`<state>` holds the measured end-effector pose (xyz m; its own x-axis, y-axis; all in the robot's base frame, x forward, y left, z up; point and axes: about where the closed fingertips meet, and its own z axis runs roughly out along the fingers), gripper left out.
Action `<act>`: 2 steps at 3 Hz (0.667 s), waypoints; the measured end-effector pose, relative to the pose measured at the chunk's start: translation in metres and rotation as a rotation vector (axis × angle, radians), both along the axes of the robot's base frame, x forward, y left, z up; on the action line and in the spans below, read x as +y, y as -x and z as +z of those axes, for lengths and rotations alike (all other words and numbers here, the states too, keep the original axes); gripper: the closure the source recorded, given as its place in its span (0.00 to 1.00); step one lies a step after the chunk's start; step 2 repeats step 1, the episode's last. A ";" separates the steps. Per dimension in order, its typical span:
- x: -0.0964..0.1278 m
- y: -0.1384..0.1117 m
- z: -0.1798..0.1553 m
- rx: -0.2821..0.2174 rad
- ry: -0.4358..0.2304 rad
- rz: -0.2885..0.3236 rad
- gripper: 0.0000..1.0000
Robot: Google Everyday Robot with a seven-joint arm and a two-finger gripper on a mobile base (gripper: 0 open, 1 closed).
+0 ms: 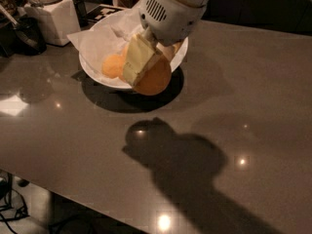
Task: Pick orange from white bowl
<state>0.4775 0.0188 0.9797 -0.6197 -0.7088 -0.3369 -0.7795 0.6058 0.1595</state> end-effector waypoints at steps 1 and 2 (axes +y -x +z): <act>0.000 0.001 0.001 -0.002 -0.002 -0.007 1.00; 0.000 0.001 0.001 -0.002 -0.002 -0.007 1.00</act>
Offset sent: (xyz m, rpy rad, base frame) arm 0.0000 0.0000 0.0000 0.0000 0.0000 0.0000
